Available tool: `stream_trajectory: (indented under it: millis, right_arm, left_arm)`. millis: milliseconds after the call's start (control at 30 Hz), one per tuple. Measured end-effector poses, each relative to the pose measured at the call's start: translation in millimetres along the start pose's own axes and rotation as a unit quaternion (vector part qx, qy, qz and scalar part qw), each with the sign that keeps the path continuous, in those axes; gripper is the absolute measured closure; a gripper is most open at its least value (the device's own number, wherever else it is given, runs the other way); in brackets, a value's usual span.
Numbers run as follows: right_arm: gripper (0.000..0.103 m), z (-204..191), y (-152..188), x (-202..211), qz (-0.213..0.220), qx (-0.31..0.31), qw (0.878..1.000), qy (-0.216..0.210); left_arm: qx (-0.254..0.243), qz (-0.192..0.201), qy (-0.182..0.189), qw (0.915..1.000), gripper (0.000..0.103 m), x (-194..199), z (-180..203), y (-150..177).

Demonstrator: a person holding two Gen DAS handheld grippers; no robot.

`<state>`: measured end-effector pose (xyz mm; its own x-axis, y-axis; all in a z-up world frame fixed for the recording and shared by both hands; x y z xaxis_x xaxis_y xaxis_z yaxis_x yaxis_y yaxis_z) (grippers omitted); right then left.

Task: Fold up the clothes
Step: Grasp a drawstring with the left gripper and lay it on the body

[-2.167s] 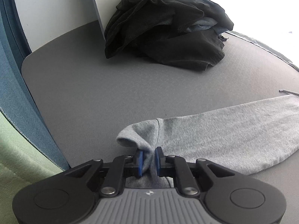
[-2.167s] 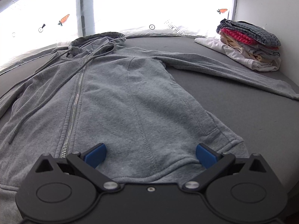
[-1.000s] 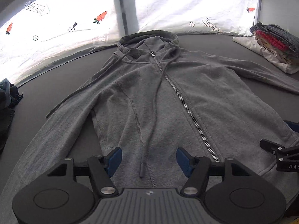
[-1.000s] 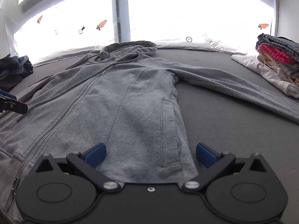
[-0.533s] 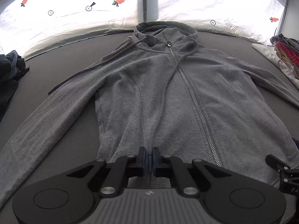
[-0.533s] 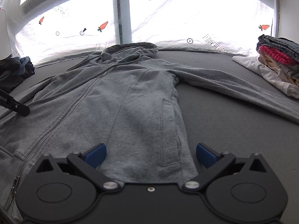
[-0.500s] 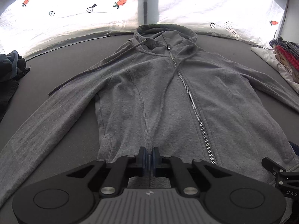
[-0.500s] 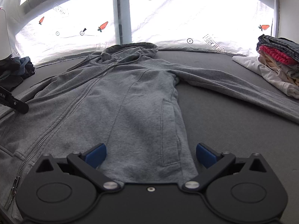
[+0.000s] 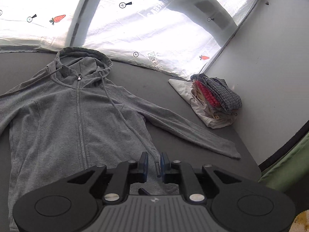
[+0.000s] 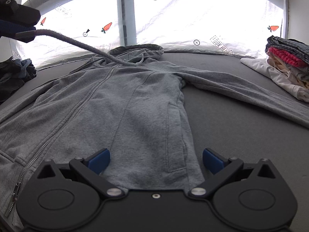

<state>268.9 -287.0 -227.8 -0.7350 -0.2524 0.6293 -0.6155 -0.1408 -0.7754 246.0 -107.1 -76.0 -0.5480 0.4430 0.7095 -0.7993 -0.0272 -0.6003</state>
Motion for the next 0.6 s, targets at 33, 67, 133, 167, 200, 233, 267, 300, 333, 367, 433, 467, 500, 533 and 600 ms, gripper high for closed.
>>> stream_trajectory:
  millis: [33, 67, 133, 167, 200, 233, 267, 300, 333, 367, 433, 467, 500, 533, 600]
  right_arm:
    - [0.0, -0.2, 0.0, 0.0, 0.0, 0.0, 1.0, 0.0]
    - [0.0, -0.3, 0.0, 0.0, 0.0, 0.0, 1.0, 0.0]
    - [0.0, -0.6, -0.1, -0.1, 0.0, 0.0, 1.0, 0.001]
    - [0.0, -0.8, 0.0, -0.1, 0.0, 0.0, 1.0, 0.001]
    - [0.0, -0.9, 0.0, -0.1, 0.0, 0.0, 1.0, 0.002]
    - [0.0, -1.1, -0.1, -0.1, 0.0, 0.0, 1.0, 0.002]
    - [0.0, -1.3, -0.1, -0.1, 0.0, 0.0, 1.0, 0.003]
    - [0.0, -1.2, -0.3, -0.2, -0.001, 0.0, 1.0, 0.003]
    - [0.0, -1.0, -0.4, -0.4, -0.001, 0.0, 1.0, 0.004]
    - [0.0, -0.9, -0.5, -0.5, -0.002, 0.0, 1.0, 0.004]
    - [0.0, -0.8, -2.1, -1.2, -0.01, -0.001, 1.0, 0.005]
    - [0.0, -0.8, -3.5, -1.8, -0.017, -0.001, 1.0, 0.006]
    - [0.0, -0.8, -4.8, -2.3, -0.024, -0.002, 1.0, 0.006]
    - [0.0, -0.8, -6.2, -2.9, -0.031, -0.002, 0.999, 0.007]
    - [0.0, -0.8, -9.0, -4.0, -0.047, -0.003, 0.999, 0.008]
  left_arm:
    - [-0.005, -0.01, -0.018, 0.9998, 0.072, -2.6, -3.0, 4.1]
    - [0.004, -0.012, -0.027, 0.9996, 0.072, -2.2, -9.3, 6.6]
    - [0.027, -0.012, -0.039, 0.9988, 0.069, 1.1, -23.2, 9.6]
    - [0.039, -0.006, -0.049, 0.998, 0.065, 3.9, -32.1, 8.7]
    - [0.05, -0.001, -0.061, 0.9969, 0.061, 6.9, -41.4, 7.6]
    - [0.055, 0.003, -0.073, 0.9958, 0.061, 9.2, -48.2, 7.3]
    - [0.058, 0.006, -0.09, 0.9942, 0.06, 11.9, -56.7, 6.0]
    - [0.062, 0.01, -0.108, 0.9921, 0.06, 14.8, -65.8, 4.4]
    - [0.066, 0.013, -0.127, 0.9897, 0.06, 17.8, -74.9, 2.9]
    - [0.074, 0.014, -0.138, 0.9875, 0.06, 20.4, -83.6, 2.7]
    - [0.093, 0.015, -0.155, 0.9834, 0.059, 26.5, -101.3, 3.1]
    - [0.102, 0.014, -0.162, 0.9814, 0.056, 30.3, -110.3, 3.2]
    - [0.111, 0.017, -0.169, 0.9792, 0.052, 33.7, -118.6, 3.5]
    - [0.118, 0.021, -0.178, 0.9768, 0.05, 38.1, -126.4, 3.2]
    - [0.127, 0.031, -0.195, 0.9722, 0.041, 46.4, -140.9, 2.2]
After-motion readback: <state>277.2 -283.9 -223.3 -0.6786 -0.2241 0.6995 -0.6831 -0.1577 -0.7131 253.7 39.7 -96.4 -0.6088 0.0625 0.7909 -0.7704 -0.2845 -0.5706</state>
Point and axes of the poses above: each gripper's, at about its wrist camera, not at the fingertips, and x roughly against the way its jaws point, z to its right, y to its underside, the point moved 6 cm from there along -x, roughly the way its jaws point, and after that the axes turned 3 degrees about -z, right-handed, at the moved point
